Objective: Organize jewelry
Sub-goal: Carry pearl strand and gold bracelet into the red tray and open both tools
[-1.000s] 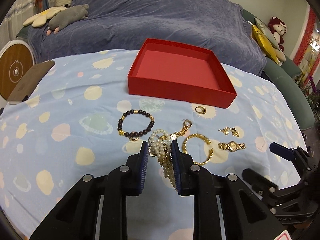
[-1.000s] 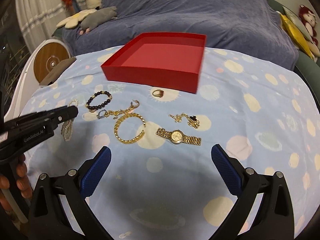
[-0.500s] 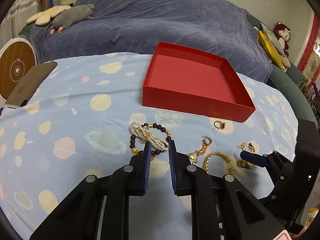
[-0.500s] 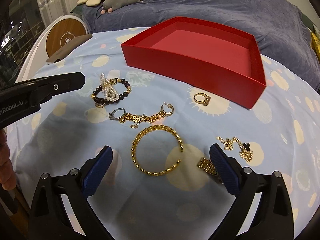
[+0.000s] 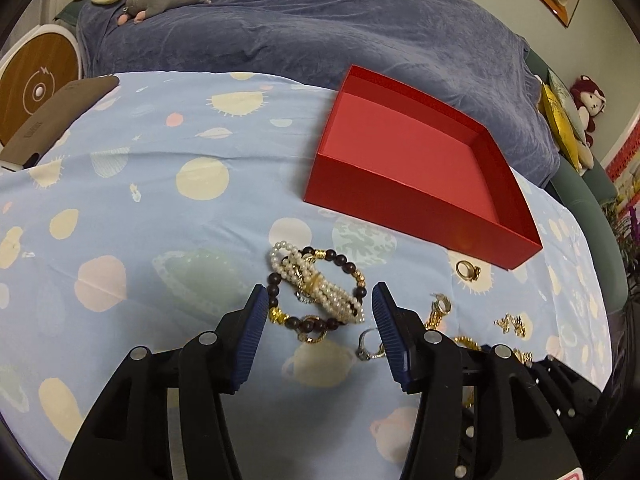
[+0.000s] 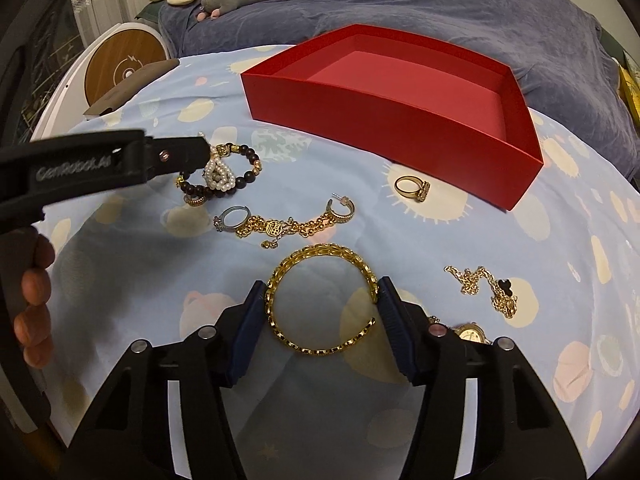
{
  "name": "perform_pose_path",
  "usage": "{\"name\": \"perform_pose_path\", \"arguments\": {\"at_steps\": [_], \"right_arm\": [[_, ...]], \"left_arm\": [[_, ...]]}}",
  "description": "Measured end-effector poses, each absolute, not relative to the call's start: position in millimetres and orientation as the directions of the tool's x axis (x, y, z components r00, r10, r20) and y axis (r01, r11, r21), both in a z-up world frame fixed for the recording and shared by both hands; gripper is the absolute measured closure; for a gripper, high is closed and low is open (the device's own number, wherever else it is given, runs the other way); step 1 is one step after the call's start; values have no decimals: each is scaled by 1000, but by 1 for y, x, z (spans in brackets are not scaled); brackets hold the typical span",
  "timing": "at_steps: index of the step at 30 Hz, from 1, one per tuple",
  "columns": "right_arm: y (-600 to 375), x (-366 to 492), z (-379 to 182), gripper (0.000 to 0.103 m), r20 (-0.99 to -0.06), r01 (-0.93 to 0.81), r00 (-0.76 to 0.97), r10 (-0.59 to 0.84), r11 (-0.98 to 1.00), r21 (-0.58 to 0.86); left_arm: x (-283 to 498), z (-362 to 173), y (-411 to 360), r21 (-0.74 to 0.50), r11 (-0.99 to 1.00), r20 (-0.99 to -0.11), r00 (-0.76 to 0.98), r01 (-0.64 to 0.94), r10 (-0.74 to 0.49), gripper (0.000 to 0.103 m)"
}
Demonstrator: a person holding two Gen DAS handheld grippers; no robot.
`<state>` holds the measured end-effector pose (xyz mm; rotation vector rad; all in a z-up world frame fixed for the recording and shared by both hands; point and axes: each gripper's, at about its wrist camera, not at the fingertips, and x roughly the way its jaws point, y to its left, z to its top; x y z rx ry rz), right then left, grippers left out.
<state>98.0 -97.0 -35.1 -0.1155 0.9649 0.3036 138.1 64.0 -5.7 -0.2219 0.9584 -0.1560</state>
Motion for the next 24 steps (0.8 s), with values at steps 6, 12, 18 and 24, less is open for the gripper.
{"name": "perform_pose_path", "arguments": {"at_steps": [6, 12, 18, 24], "right_arm": [[-100, 99, -35, 48, -822, -292, 528, 213, 955, 60], [-102, 98, -35, 48, -819, -289, 528, 223, 954, 73], [-109, 98, -29, 49, -812, -256, 539, 223, 962, 94], [-125, 94, 0, 49, -766, -226, 597, 238, 966, 124]], "left_arm": [[154, -20, 45, -200, 979, -809, 556, 47, -192, 65], [158, -27, 42, -154, 987, -806, 572, 45, -152, 87], [154, -24, 41, -161, 984, -801, 573, 72, -173, 90], [140, -1, 39, -184, 977, -776, 595, 105, -210, 90]]}}
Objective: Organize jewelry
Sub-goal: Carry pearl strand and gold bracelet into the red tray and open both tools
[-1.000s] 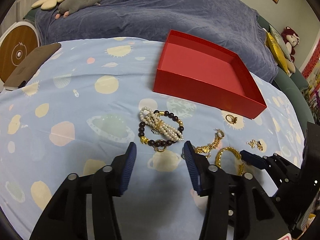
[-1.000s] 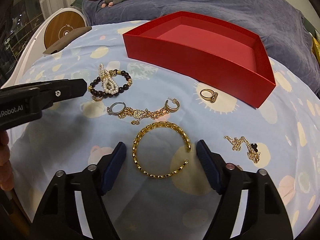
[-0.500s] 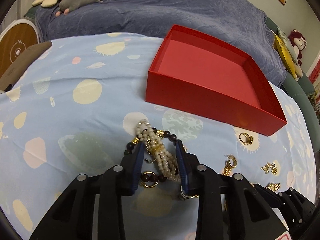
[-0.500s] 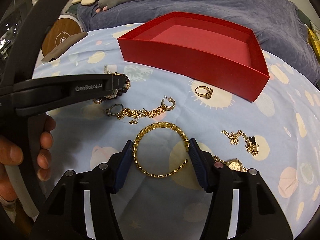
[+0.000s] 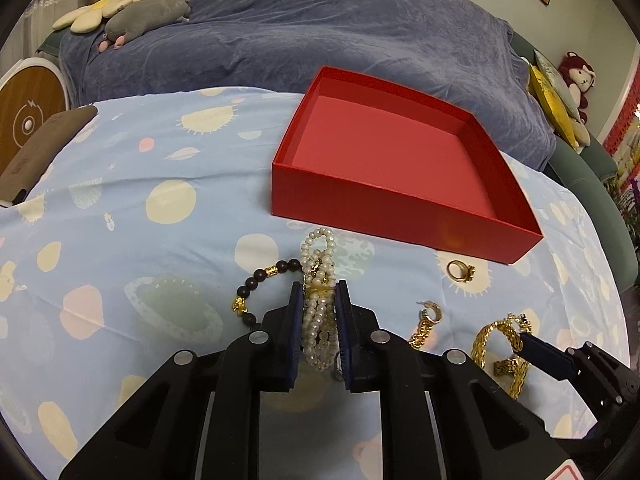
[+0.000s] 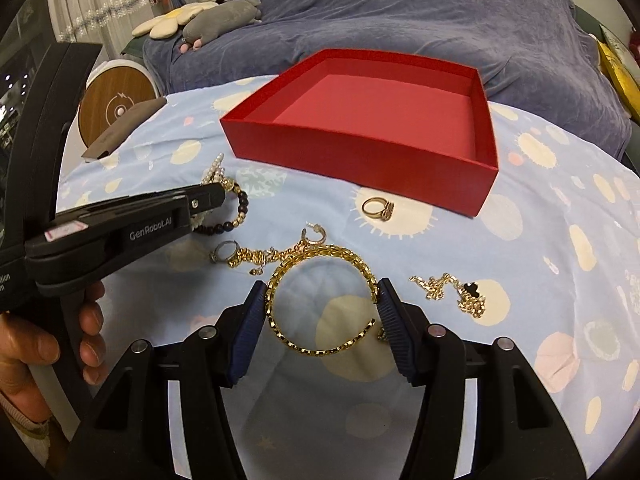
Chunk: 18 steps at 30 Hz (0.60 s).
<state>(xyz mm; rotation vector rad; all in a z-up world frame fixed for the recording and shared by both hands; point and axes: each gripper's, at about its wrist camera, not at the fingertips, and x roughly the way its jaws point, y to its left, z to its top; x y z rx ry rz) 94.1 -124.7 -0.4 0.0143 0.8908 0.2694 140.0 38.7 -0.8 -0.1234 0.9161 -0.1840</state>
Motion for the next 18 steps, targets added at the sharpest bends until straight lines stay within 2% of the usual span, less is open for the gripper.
{"name": "perform_pose_path", "arguments": {"at_steps": [6, 11, 18], "right_arm": [[-144, 100, 51, 49, -702, -217, 665, 255, 965, 145], [-163, 145, 90, 49, -664, -214, 701, 262, 964, 155], [-172, 240, 81, 49, -669, -164, 716, 201, 979, 118]], "left_arm": [[132, 47, 37, -226, 961, -719, 639, 159, -274, 90], [158, 92, 15, -193, 947, -663, 678, 256, -318, 90], [255, 93, -13, -207, 938, -666, 662, 278, -344, 90]]}}
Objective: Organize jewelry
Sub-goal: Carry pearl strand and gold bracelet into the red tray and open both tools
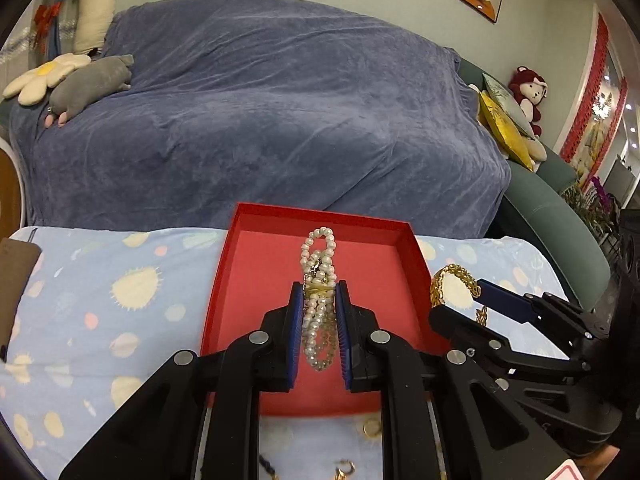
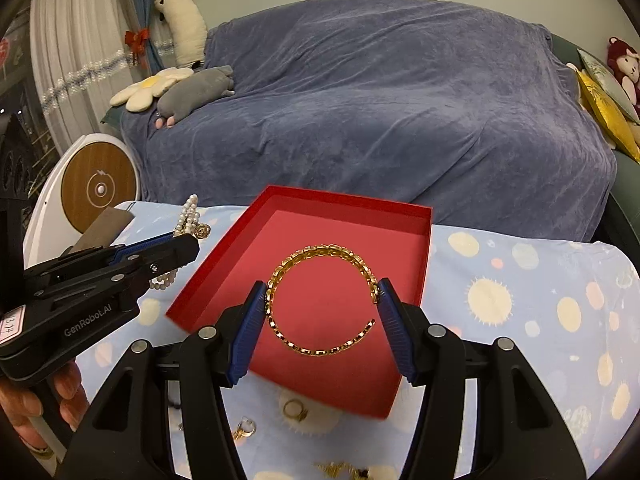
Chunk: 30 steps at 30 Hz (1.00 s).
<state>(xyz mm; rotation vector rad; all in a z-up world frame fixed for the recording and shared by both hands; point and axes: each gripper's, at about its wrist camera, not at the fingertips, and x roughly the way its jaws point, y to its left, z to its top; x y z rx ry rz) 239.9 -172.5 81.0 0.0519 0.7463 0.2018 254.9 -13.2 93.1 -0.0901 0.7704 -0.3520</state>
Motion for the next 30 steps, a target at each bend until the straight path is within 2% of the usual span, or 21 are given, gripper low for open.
{"name": "perform_pose_path", "arguments": {"at_steps": [6, 11, 13, 14, 15, 16, 20, 25, 29, 30], "right_arm": [[-174, 312, 41, 49, -735, -116, 660, 157, 987, 107], [-178, 345, 19, 46, -754, -86, 644, 127, 992, 93], [-180, 346, 18, 30, -745, -69, 656, 116, 993, 93], [-182, 343, 20, 29, -735, -60, 669, 114, 993, 100], [-183, 338, 22, 27, -726, -59, 677, 118, 993, 107], [-185, 332, 23, 27, -716, -61, 686, 127, 991, 118], [-185, 290, 33, 26, -684, -122, 702, 197, 980, 157], [-172, 220, 48, 26, -695, -256, 671, 258, 960, 110], [-174, 171, 60, 26, -707, -250, 645, 290, 954, 164], [-175, 163, 61, 26, -711, -239, 638, 297, 953, 185]], "left_arm": [[325, 61, -31, -192, 947, -718, 622, 256, -314, 90], [363, 35, -39, -194, 954, -737, 607, 230, -297, 89], [371, 27, -36, -203, 959, -745, 604, 198, -283, 81], [371, 26, -35, -205, 961, -747, 605, 184, -275, 77], [371, 25, -31, -206, 964, -747, 609, 170, -267, 66], [367, 26, -27, -210, 965, -742, 616, 160, -264, 60], [337, 32, -6, -206, 967, -733, 630, 152, -255, 57], [279, 41, 21, -154, 974, -735, 640, 164, -224, 57], [234, 48, 34, -103, 981, -754, 630, 165, -185, 57], [223, 50, 36, -99, 981, -756, 628, 166, -182, 53]]}}
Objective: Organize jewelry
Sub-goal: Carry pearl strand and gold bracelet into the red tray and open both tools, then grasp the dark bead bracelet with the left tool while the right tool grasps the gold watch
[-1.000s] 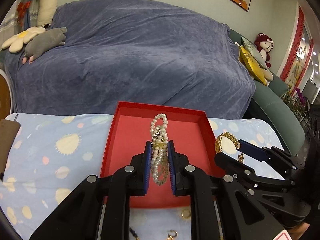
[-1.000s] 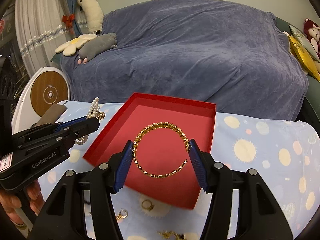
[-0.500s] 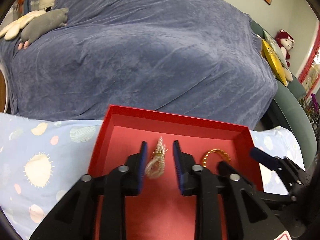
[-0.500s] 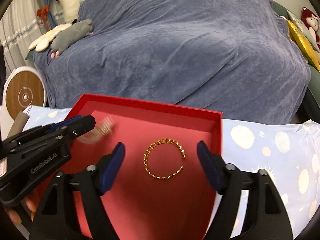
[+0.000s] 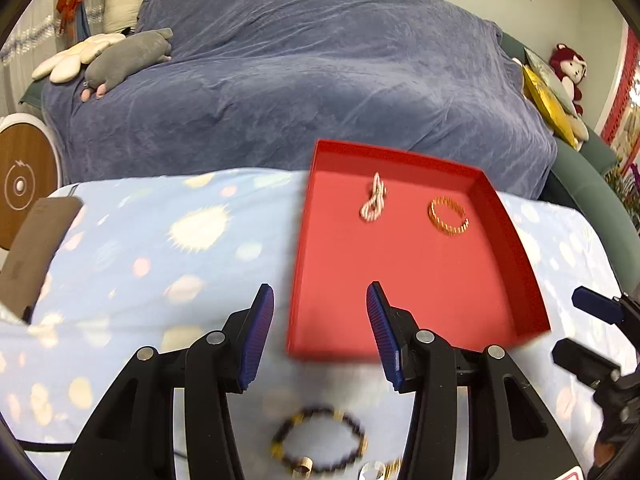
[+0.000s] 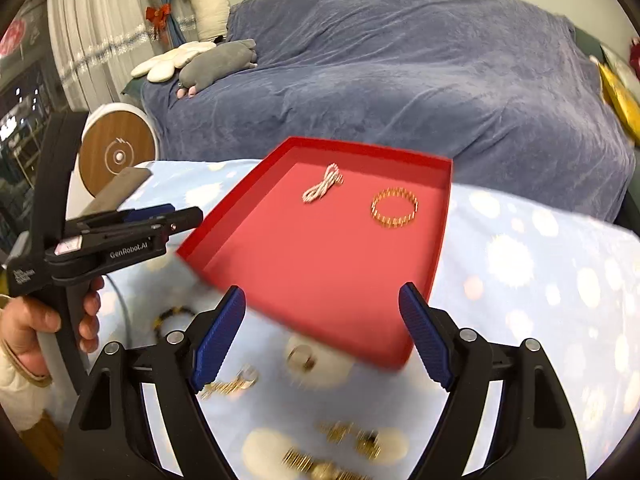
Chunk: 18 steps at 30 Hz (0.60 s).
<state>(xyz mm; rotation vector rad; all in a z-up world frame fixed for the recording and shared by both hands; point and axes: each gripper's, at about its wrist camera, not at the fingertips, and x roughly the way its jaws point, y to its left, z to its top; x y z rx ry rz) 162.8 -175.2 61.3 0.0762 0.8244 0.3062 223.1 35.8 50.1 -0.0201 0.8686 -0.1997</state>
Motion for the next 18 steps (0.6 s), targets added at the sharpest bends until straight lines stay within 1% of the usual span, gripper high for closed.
{"name": "perform_pose_path", "arguments": {"at_steps": [1, 3, 6, 7, 10, 13, 16, 18], "right_arm": [[-177, 154, 63, 26, -717, -223, 633, 292, 956, 193], [-178, 135, 65, 26, -720, -195, 641, 266, 964, 182], [-182, 106, 62, 24, -714, -152, 659, 236, 972, 181], [-185, 100, 60, 22, -715, -138, 658, 235, 972, 192], [-189, 84, 46, 21, -727, -107, 642, 241, 968, 226], [-184, 76, 36, 21, -747, -103, 630, 211, 976, 189], [-179, 72, 31, 21, -754, -121, 632, 180, 984, 134], [-179, 71, 29, 21, -753, -127, 632, 182, 983, 130]], "left_arm": [[212, 51, 39, -99, 982, -755, 630, 164, -182, 45], [187, 50, 43, -105, 982, -751, 635, 157, -181, 37], [156, 41, 45, -102, 983, -766, 618, 151, -175, 31], [148, 36, 46, -93, 985, -775, 610, 146, -163, 30], [128, 22, 50, -66, 990, -793, 595, 128, -130, 30], [122, 7, 58, -63, 991, -814, 569, 117, -119, 30], [122, 0, 65, -46, 993, -810, 578, 107, -99, 31], [126, -3, 69, -58, 993, -807, 581, 102, -107, 31]]}}
